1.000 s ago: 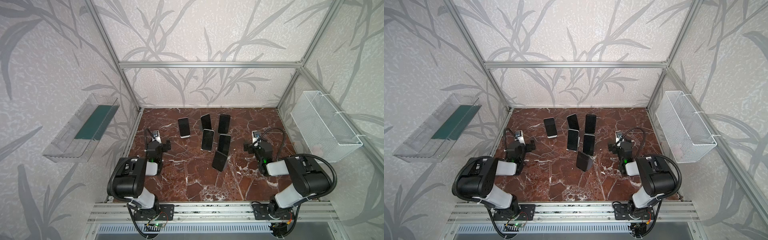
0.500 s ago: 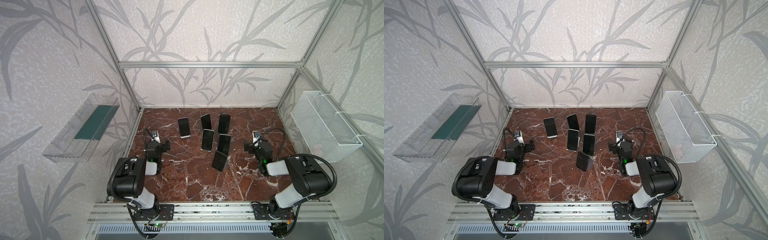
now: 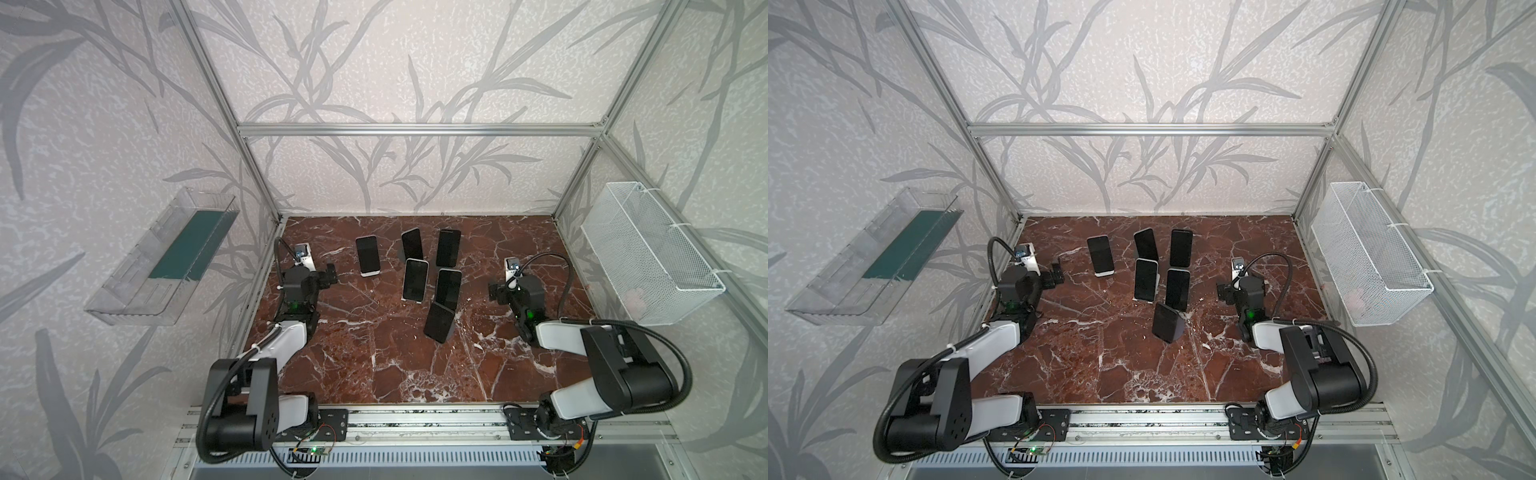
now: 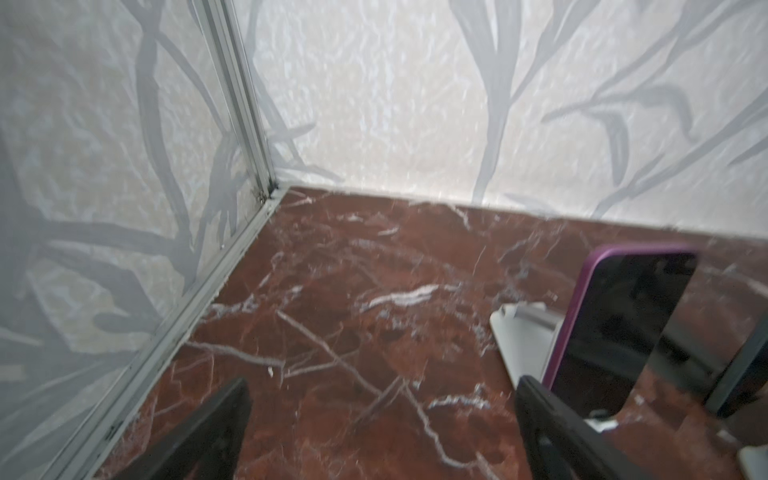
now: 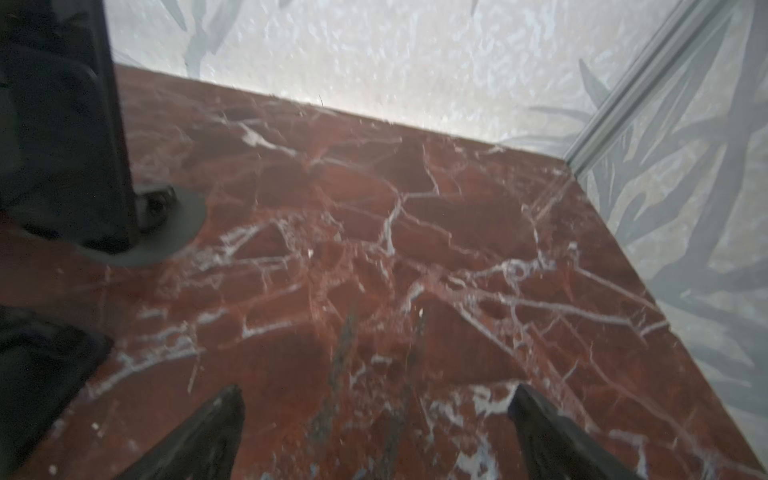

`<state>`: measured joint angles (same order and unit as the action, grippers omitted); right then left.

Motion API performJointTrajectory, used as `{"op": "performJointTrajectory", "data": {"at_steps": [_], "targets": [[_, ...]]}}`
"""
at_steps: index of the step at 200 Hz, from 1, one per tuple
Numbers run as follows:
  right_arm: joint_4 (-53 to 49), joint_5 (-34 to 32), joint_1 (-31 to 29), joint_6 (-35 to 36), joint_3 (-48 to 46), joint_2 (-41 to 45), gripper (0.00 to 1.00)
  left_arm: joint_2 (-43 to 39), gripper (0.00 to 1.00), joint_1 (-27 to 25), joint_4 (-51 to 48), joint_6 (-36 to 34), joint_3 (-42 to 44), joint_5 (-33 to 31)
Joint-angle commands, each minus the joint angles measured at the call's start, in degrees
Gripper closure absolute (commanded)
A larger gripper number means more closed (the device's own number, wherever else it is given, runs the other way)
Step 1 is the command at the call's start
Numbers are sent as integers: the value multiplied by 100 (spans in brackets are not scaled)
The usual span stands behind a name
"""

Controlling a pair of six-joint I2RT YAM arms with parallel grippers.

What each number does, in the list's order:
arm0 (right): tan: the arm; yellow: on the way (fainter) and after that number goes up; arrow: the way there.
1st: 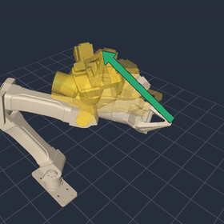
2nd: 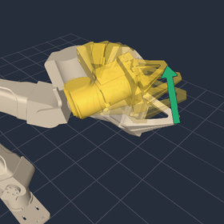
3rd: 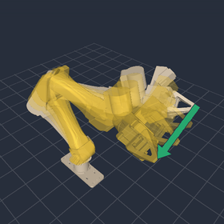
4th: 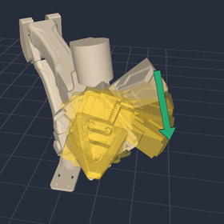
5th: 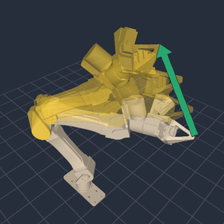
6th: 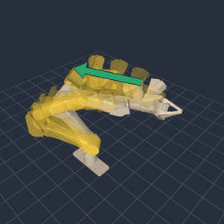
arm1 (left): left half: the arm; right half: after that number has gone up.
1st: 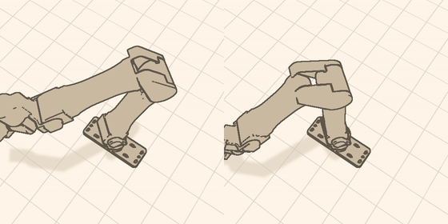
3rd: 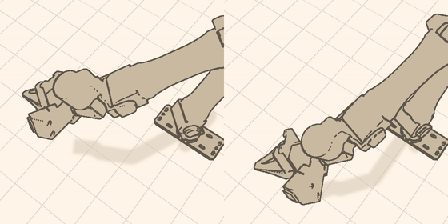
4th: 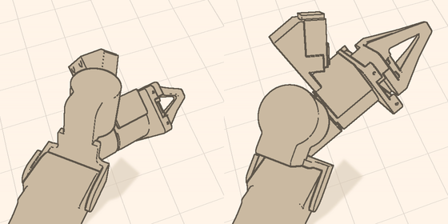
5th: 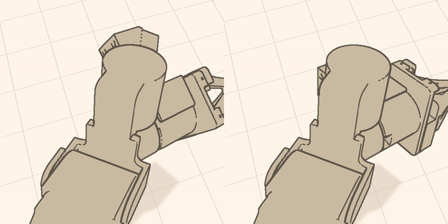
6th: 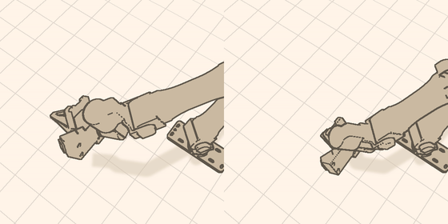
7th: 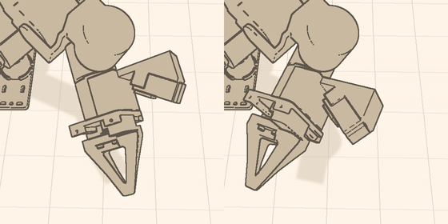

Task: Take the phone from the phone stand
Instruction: 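Raise both arms and move them forward toward the standing phones, then move the left gripper to the dark phone on the grey stand nearest the robot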

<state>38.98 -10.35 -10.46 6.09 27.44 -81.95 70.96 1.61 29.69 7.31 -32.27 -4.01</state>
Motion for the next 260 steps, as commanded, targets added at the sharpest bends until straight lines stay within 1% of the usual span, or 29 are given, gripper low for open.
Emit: {"op": "performJointTrajectory", "data": {"at_steps": [1, 11, 19, 26, 36, 46, 58, 61, 63, 64, 68, 78, 86, 93, 96, 99, 104, 118, 137, 147, 154, 162, 173, 184, 198, 218, 234, 247, 260], "targets": [[-1631, 297, -62, -124, 915, 871, 1, -327, 1, 24, -2033, 1528, -998, -480], [-2319, 489, -70, -310, 1316, 1185, 1, -311, 1, 29, -2672, 1826, -1499, -318], [-2898, 460, -79, -666, 1655, 1400, 1, -294, 1, 25, -3041, 2017, -1840, -36], [-3425, 297, -80, -1200, 1927, 1579, 1, -284, 1, 31, -3351, 2287, -2082, 160], [-4398, -128, -77, -2074, 2299, 1779, 1, -310, 1, 48, -3836, 2849, -2341, 208], [-5365, -366, 11, -2968, 2513, 1966, 1, -393, 1, 105, -3972, 3242, -2332, 314], [-5353, -254, 258, -3848, 2080, 2157, 1, -530, 1, 220, -3679, 3953, -2001, 429], [-5275, -208, 322, -4143, 1934, 2214, 1, -551, 1, 268, -3436, 4046, -1864, 620], [-5227, -139, 405, -4186, 1794, 2244, 1, -562, 1, 300, -3264, 4091, -1779, 768], [-5187, -88, 405, -4392, 1762, 2266, 1, -564, 1, 316, -3218, 4110, -1732, 839], [-4969, 231, 584, -4492, 1490, 2344, 1, -574, 1, 380, -2871, 4209, -1592, 1126], [-4394, 1054, 863, -4547, 1001, 2490, 1, -549, 1, 477, -2384, 4453, -1334, 1526], [-4194, 1318, 918, -4493, 823, 2577, 1, -539, 1, 514, -2186, 4515, -1232, 1727], [-4172, 1432, 907, -4340, 768, 2640, 1, -547, 1, 526, -1926, 4376, -1161, 1908], [-4168, 1493, 893, -4307, 763, 2660, 2, -554, 5, 532, -1840, 4329, -1151, 1956], [-4207, 1539, 888, -4151, 774, 2678, 4, -595, 9, 541, -1800, 4314, -1150, 1946], [-4322, 1590, 860, -3986, 826, 2692, 5, -676, 13, 534, -1803, 4306, -1148, 1868], [-4949, 1660, 805, -3650, 1167, 2687, 8, -1040, 14, 527, -1629, 4237, -1024, 1572], [-5194, 1787, 679, -3574, 1309, 2762, 11, -1479, 14, 517, -1286, 4227, -848, 1451], [-4993, 1752, 488, -3645, 1227, 2843, 11, -1602, 14, 471, -1181, 4234, -788, 1520], [-4748, 1553, 237, -3726, 1118, 2860, 11, -1635, 14, 415, -1007, 4264, -738, 1630], [-4277, 1194, -199, -3772, 989, 2825, 13, -1642, 15, 354, -702, 4363, -674, 1812], [-3837, 515, -891, -3741, 942, 2684, 13, -1584, 15, 190, -238, 4495, -595, 1981], [-3618, 200, -1477, -3514, 1075, 2515, 16, -1508, 15, -76, -79, 4407, -669, 2123], [-3719, 42, -1806, -3536, 1224, 2422, 16, -1456, 15, -539, -386, 3970, -934, 2179], [-3416, 44, -1860, -3828, 957, 2449, 17, -1312, 14, -1374, -1077, 3074, -1415, 2075], [-3305, 13, -1861, -3771, 778, 2511, 16, -1058, 13, -2042, -1528, 2338, -1819, 1792], [-3502, -134, -1862, -3716, 675, 2652, 13, -786, 12, -2561, -1956, 1729, -2156, 1518], [-3646, -109, -1848, -3548, 615, 2824, 9, -522, 10, -3055, -2331, 1139, -2368, 1135]]}}
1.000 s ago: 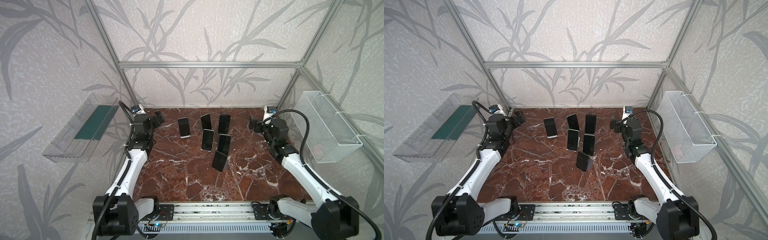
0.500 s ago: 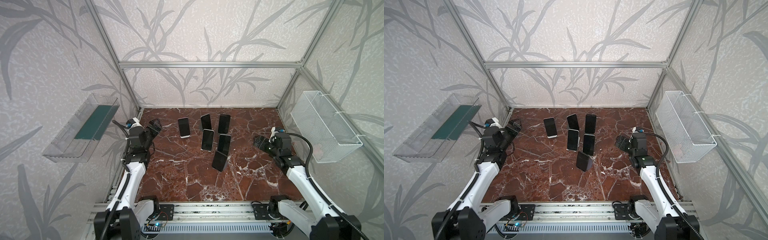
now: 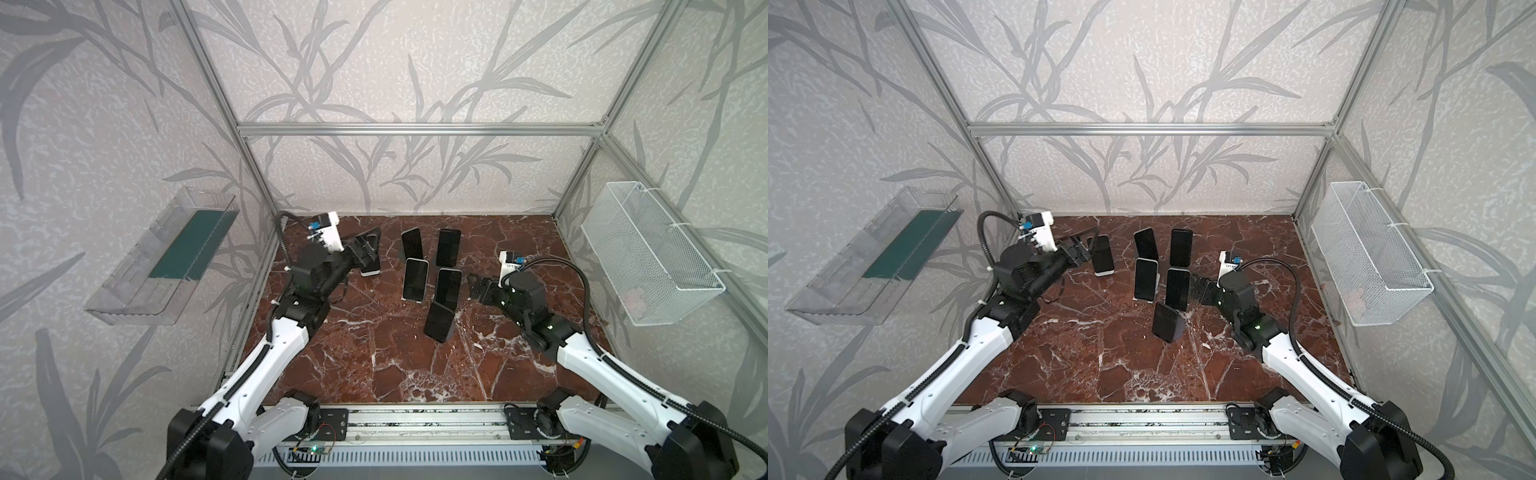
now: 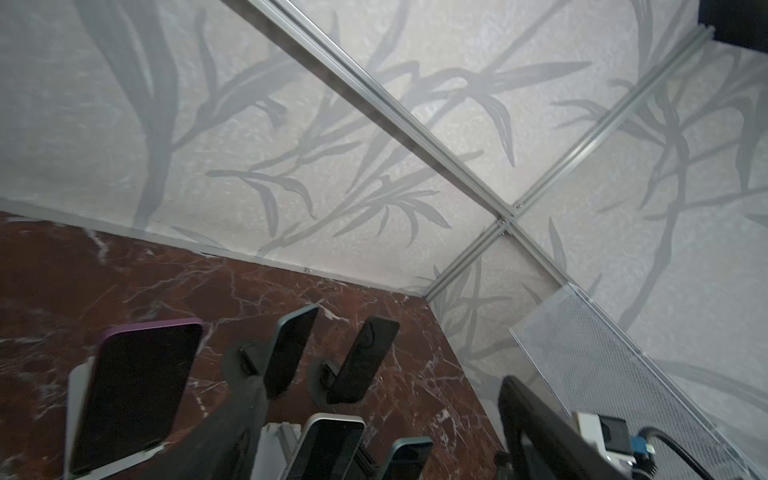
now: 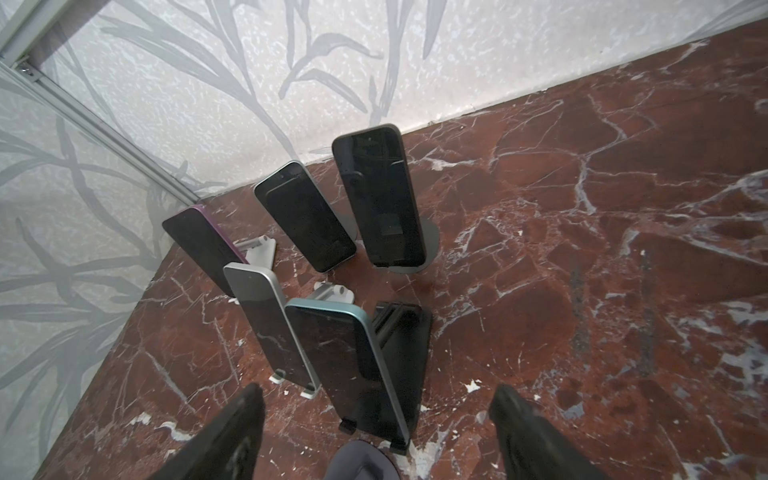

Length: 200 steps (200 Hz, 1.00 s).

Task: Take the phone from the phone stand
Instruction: 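Move the left gripper to the dark phone on the grey stand nearest the robot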

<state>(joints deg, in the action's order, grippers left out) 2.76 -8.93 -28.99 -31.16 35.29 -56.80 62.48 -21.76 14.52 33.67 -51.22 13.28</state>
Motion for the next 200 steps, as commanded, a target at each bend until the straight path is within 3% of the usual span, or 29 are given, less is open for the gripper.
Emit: {"op": "performJointTrajectory", "data": {"at_steps": [1, 61, 86, 129, 136, 173, 200], "targets": [[-32, -242, 2, 196, -175, 318, 8, 344, 10, -752, -839, -1536, -484, -631], [-572, 69, 382, 495, 3, 434, 2, 923, 6, -2116, -1243, -2564, -88, -1415], [-637, 93, 807, 456, -143, 599, 0, 920, 6, -3034, -1984, -3064, -384, -2295], [-495, 784, 1839, -36, -462, 816, 1, 424, 5, -3532, -2239, -1902, -165, -2487], [-429, 843, 1869, -84, -530, 843, 0, 359, 1, -3606, -2225, -1774, -75, -2571], [68, 924, 1862, -306, -956, 871, 1, 407, 1, -4026, -2057, -1423, 258, -2938], [91, 951, 1862, -291, -980, 907, 2, 608, 1, -4082, -1739, -1352, 466, -2724]]}}
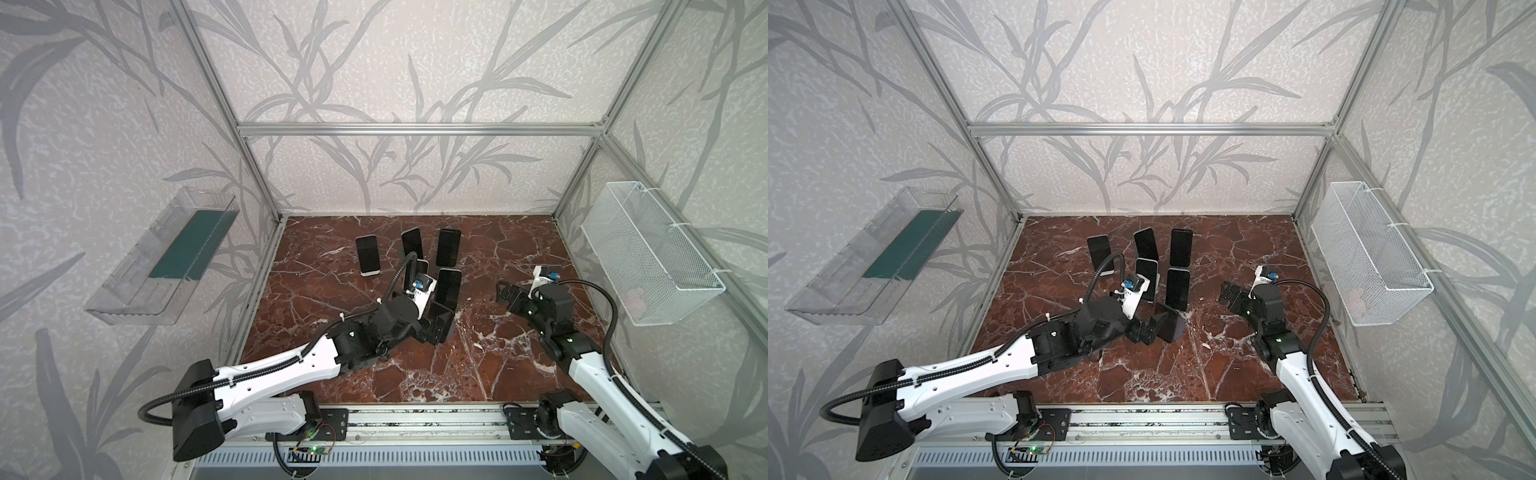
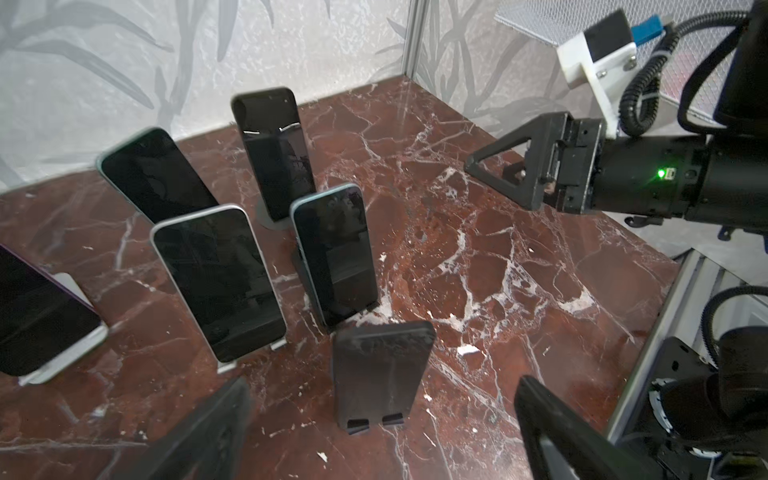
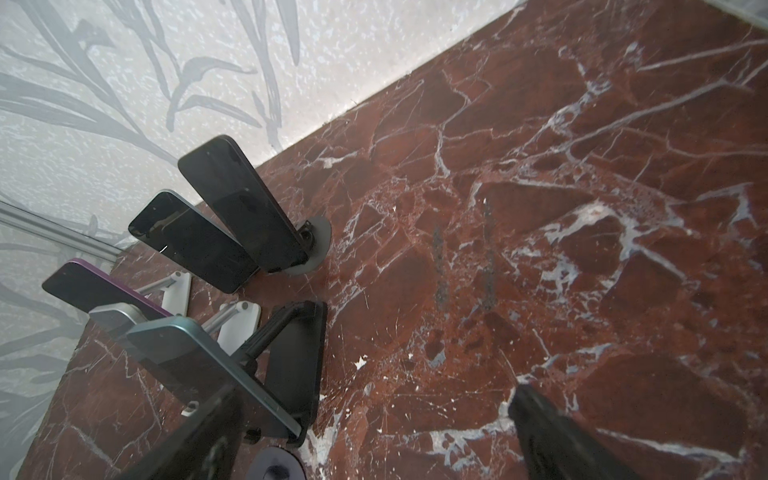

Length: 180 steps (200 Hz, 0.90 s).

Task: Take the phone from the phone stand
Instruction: 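Move the left gripper to the dark phone on the grey stand nearest the robot, then lower the left gripper and close it on the dark phone's top edge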

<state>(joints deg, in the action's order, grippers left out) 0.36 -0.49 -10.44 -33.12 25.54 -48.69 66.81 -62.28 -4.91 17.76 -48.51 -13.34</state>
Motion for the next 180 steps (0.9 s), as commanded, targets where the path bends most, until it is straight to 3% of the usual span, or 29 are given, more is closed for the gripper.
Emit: {"op": "performJointTrajectory", "data": {"at_steps": [1, 27, 68, 143, 180], "targets": [[332, 105, 7, -96, -10, 96, 2, 188, 1, -30, 193, 234, 194, -58], [333, 50, 6, -72, -14, 81, 2, 265, 1, -21, 355, 20, 403, -211], [377, 133, -4, -71, -14, -22, 3, 135, 1, -26, 2160, 232, 1466, -175], [364, 115, -12, -45, -32, -44, 4, 595, 1, -73, 2880, 479, 1763, -107], [419, 141, -11, -36, -53, -18, 3, 760, 1, -91, 2464, 124, 1350, -362]]}}
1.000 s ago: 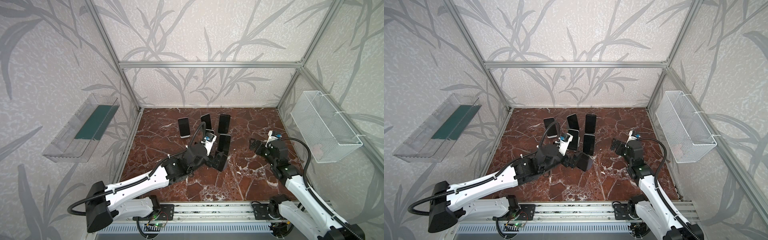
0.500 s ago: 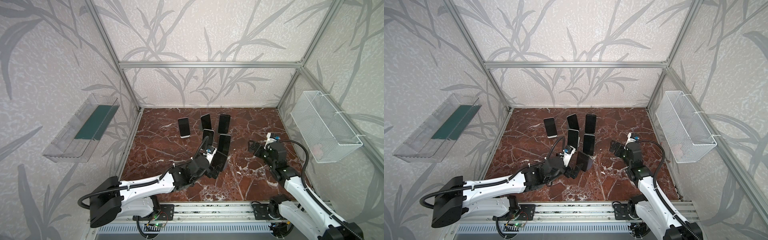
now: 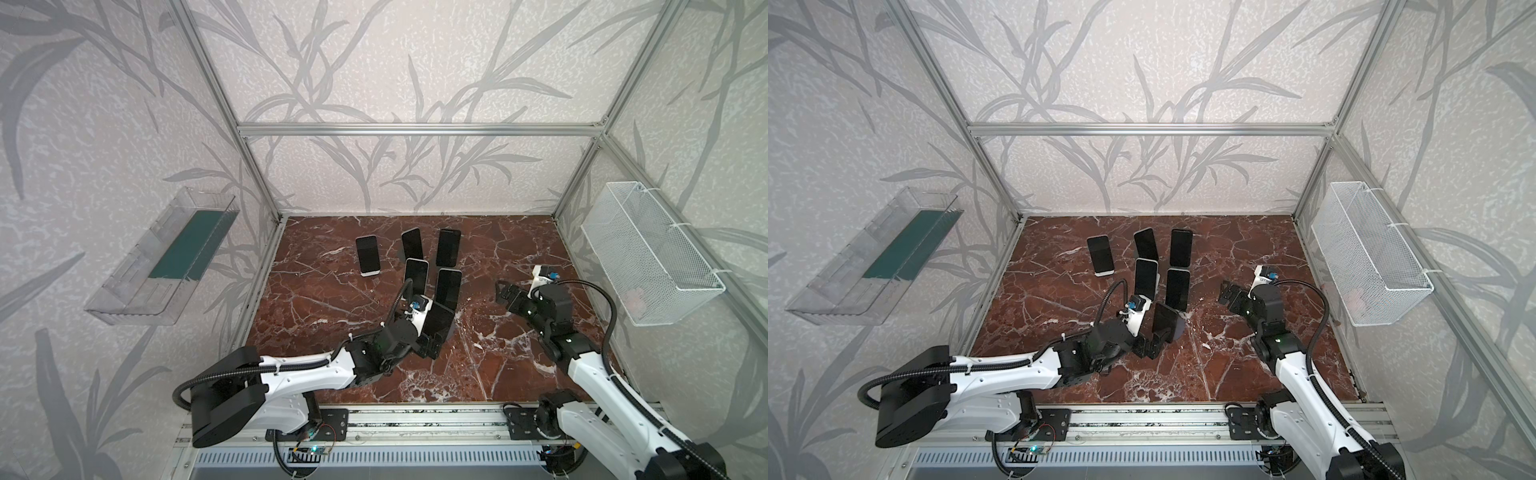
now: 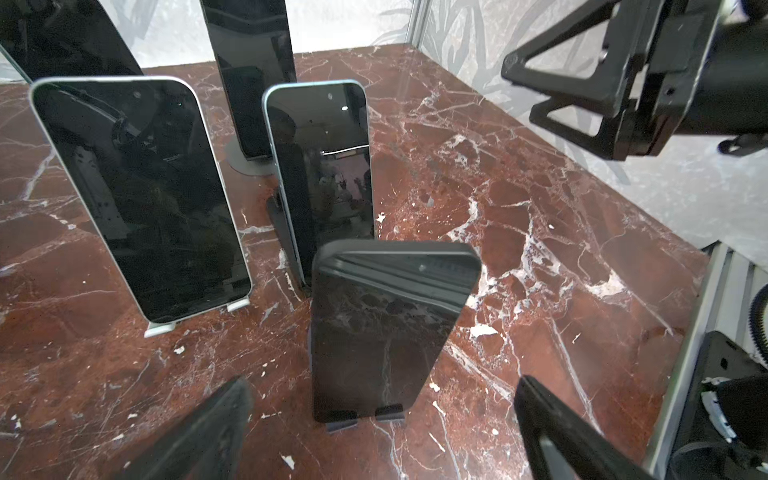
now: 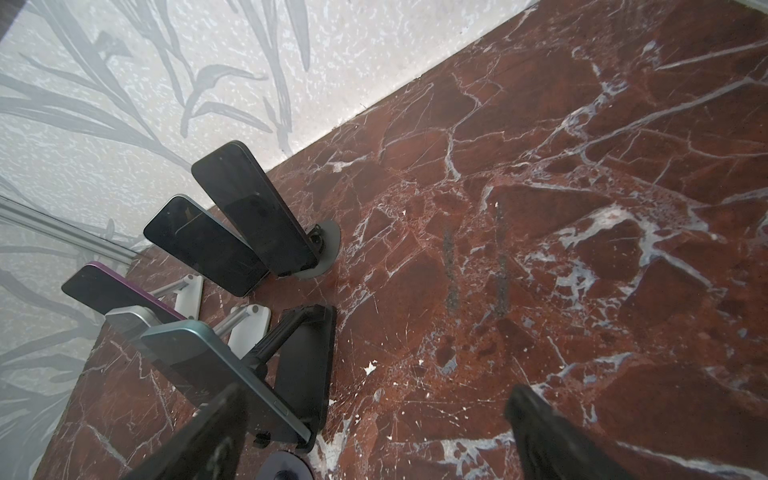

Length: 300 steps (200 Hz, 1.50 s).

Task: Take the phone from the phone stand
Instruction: 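Lower the left gripper and close it on the dark phone's top edge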

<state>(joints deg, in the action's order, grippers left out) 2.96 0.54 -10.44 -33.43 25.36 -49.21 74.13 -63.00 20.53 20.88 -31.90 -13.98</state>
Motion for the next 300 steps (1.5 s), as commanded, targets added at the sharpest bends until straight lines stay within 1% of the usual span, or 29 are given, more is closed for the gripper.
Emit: {"op": "performJointTrajectory", "data": {"at_steps": [1, 26, 54, 81, 116, 186, 227, 272, 300], "targets": [[160, 41, -11, -6, -38, 34, 3, 25, 1, -19, -73, -189, -314, -312], [178, 75, -13, -6, -32, 0, 3, 2, 1, -19, 38, -307, -371, -345], [202, 78, -30, 10, -36, -44, 4, 182, 1, -28, -154, -297, -535, -365], [240, 69, -33, 12, -49, -80, 4, 403, 1, -42, -568, -325, -846, -431], [196, -18, -38, 65, -39, -19, 4, 577, 1, -38, -638, -393, -1032, -452], [178, 8, -37, 73, -23, -27, 4, 958, 1, -37, -409, -225, -1089, -429], [157, 2, -42, 82, -14, 17, 3, 1138, 1, -41, -420, -204, -1199, -720], [144, 0, -40, 82, -14, 26, 4, 1275, 1, -41, -200, -85, -1187, -824], [165, 40, -38, 56, -23, 9, 3, 1341, 1, -43, 68, -122, -1117, -704]]}}
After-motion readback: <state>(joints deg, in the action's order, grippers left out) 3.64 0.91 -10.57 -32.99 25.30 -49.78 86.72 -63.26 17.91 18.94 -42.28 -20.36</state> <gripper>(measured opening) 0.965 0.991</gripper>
